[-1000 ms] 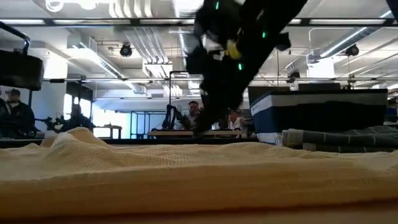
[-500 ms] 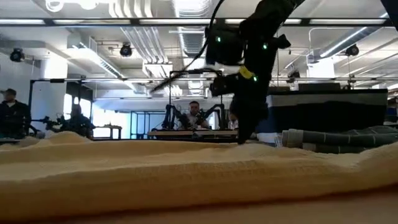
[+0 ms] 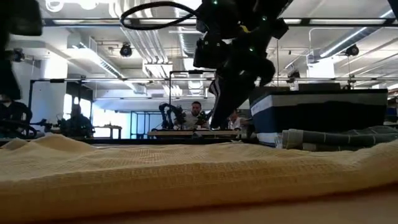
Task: Fold towel
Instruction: Fold the yellow kitchen towel
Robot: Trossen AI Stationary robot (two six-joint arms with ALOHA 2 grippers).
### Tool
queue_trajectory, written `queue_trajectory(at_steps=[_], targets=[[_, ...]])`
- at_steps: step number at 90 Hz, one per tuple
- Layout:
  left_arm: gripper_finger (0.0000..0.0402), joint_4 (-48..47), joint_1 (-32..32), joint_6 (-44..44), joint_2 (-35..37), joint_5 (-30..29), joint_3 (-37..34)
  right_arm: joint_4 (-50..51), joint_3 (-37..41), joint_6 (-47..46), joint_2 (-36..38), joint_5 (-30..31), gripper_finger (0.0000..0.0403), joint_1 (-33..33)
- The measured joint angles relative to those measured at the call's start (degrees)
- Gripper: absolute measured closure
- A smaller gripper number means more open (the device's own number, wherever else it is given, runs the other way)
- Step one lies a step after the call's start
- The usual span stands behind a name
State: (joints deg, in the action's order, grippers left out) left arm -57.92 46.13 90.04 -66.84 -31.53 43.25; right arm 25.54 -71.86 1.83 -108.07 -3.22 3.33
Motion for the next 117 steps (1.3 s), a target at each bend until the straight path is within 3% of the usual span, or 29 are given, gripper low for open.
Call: queue_trajectory(at_steps=[13,28,39,52,66,83,103,117], targets=[[0.0327,-2.1,-11.1,-9.5,3.9,4.7,-1.5,-1.5,2.8,-3.7,0.0,0.3,0.0401,2.5],[0.0327,7.2,-23.1,-23.2,5.9,13.6,-8.4,-2.8,5.5,-5.9,0.0,0.3,0.0401,4.8],[0.0327,10.2,-28.3,-25.6,5.6,17.9,-13.0,-4.6,8.1,-8.2,0.1,1.8,0.0401,4.8],[0.0327,10.9,-30.4,-24.8,5.2,18.4,-17.4,-5.0,9.6,-8.3,0.3,3.0,0.0401,4.6],[0.0327,11.7,-30.8,-24.8,5.6,19.4,-17.8,-1.8,5.4,-4.8,1.1,4.2,0.0401,4.4],[0.0327,11.8,-30.7,-26.6,6.0,20.4,-13.8,-3.5,1.8,0.9,4.0,15.3,0.0401,0.0],[0.0327,11.7,-30.4,-26.5,5.8,19.3,-15.3,-3.7,5.0,1.2,3.0,15.5,0.0401,-9.5],[0.0327,12.1,-30.0,-24.8,5.7,21.6,-17.9,-3.9,7.5,1.2,3.2,15.0,0.0401,-11.3]])
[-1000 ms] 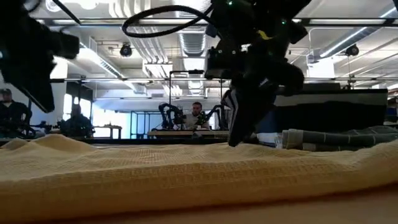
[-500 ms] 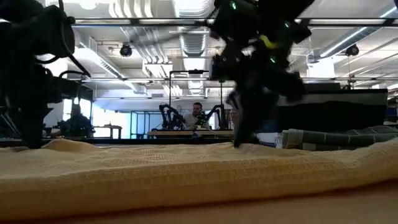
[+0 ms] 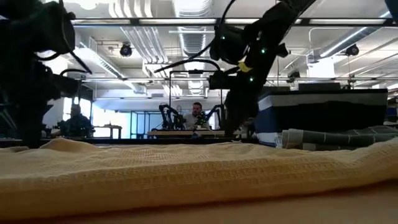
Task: Fold towel
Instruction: Fold the yellow kitchen towel
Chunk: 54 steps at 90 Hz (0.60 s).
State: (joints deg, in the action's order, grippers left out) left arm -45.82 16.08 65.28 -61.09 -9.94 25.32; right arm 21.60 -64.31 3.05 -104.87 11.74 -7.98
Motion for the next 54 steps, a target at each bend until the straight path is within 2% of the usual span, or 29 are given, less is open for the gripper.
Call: queue_trajectory(at_steps=[13,25,44,54], targets=[[0.0327,0.7,0.0,0.1,0.0,0.1,-0.3,0.5,0.2,-0.4,0.5,-0.3,0.0401,1.0],[0.0327,-0.1,0.1,-0.8,0.5,3.2,2.6,-0.5,-0.2,-0.4,0.2,-6.3,0.0401,1.8],[0.0327,-10.6,1.6,1.6,0.2,5.1,6.5,-1.1,1.2,-1.6,-2.5,-3.6,0.0401,-0.1],[0.0327,-9.7,1.6,1.2,-1.3,6.1,5.7,-0.8,2.2,-1.6,-2.4,-3.5,0.0401,-0.3]])
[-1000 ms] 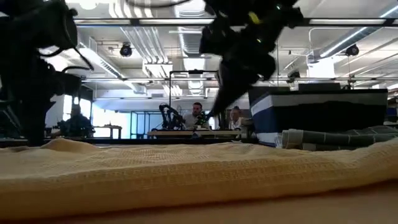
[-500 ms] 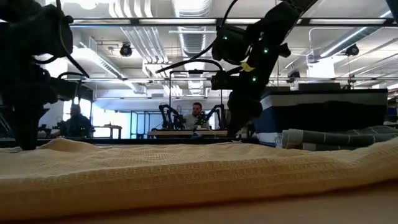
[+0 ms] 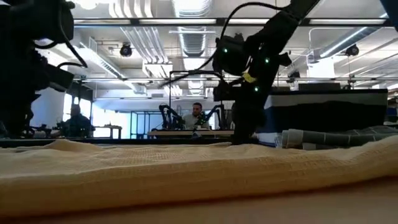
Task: Fold towel
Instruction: Fold the yellow kitchen towel
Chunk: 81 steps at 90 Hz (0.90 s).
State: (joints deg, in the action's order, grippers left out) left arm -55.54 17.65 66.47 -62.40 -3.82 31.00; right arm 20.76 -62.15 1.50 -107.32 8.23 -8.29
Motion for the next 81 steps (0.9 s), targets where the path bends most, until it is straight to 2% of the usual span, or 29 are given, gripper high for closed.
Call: queue_trajectory(at_steps=[44,64,81], targets=[[0.0327,0.7,0.2,-2.4,-18.0,-1.4,-0.4,7.2,0.8,3.6,0.3,2.4,0.0401,-0.6],[0.0327,0.7,0.4,-2.3,-15.0,-1.3,-0.8,8.7,0.6,3.5,0.5,2.0,0.0401,-1.7],[0.0327,-2.7,0.6,-2.8,-7.6,-5.2,4.4,11.3,-3.1,3.7,3.7,1.3,0.0401,-0.5]])
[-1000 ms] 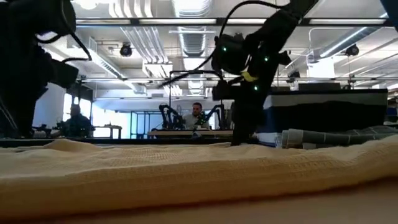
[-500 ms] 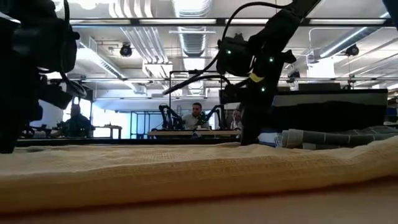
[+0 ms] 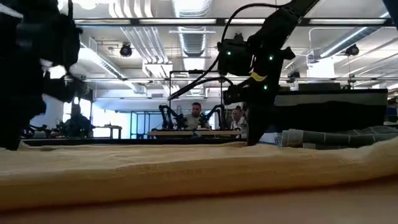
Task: Fold towel
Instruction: Fold the yellow kitchen towel
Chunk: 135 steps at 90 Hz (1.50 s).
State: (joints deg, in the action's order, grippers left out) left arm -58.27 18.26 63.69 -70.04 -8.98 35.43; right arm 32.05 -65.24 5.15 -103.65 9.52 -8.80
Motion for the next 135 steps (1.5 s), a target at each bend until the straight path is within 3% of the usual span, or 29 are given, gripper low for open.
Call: queue_trajectory(at_steps=[14,21,26,40,49,53,58,68,77,85,96,109,122,135], targets=[[0.0327,1.6,2.5,-2.3,5.4,-2.0,6.4,0.7,-2.7,-2.1,6.7,-12.2,0.0401,3.5],[0.0327,5.7,7.2,-2.9,6.9,-3.2,8.4,0.8,-2.1,-4.6,9.5,-18.3,0.0401,8.1],[0.0327,9.8,12.3,-3.0,7.5,-5.6,9.0,0.5,-1.2,-5.8,11.8,-19.4,0.0401,12.7],[0.0327,22.5,25.8,-7.7,7.0,-22.6,8.9,-1.1,-0.3,-6.2,13.5,-18.8,0.0401,24.1],[0.0327,30.8,30.1,-13.4,6.0,-34.2,8.6,-6.1,-0.3,-3.9,13.5,-18.4,0.0401,28.5],[0.0325,32.6,30.5,-14.4,5.8,-36.7,8.6,-8.1,-0.4,-4.1,13.3,-17.9,0.0400,29.9],[0.0318,32.5,30.3,-15.1,5.4,-35.1,9.3,-10.0,-0.4,-6.8,12.7,-15.6,0.0398,31.3],[0.0283,31.9,30.5,-14.5,2.2,-24.7,12.3,-9.1,-0.4,-11.9,12.6,-10.9,0.0376,34.2],[0.0233,32.4,31.8,-10.3,-3.0,-13.3,16.9,-8.0,-1.1,-17.4,12.6,-7.0,0.0331,37.9],[0.0192,31.2,34.1,-5.8,-9.4,-7.9,21.5,-8.1,-1.8,-21.4,12.6,-4.4,0.0280,41.3],[0.0169,24.6,37.9,-2.4,-18.5,-6.7,28.9,-5.1,-4.1,-25.5,10.0,-2.0,0.0213,45.4],[0.0176,10.9,41.7,2.9,-28.6,-7.4,39.0,6.3,-9.6,-29.8,4.0,-2.0,0.0163,48.9],[0.0194,5.1,44.8,4.9,-36.5,-7.6,46.1,16.2,-14.8,-33.7,-3.2,-1.5,0.0150,50.5],[0.0207,4.2,46.4,6.0,-41.7,-6.7,49.2,16.9,-17.1,-35.2,-7.4,0.1,0.0162,50.8]])
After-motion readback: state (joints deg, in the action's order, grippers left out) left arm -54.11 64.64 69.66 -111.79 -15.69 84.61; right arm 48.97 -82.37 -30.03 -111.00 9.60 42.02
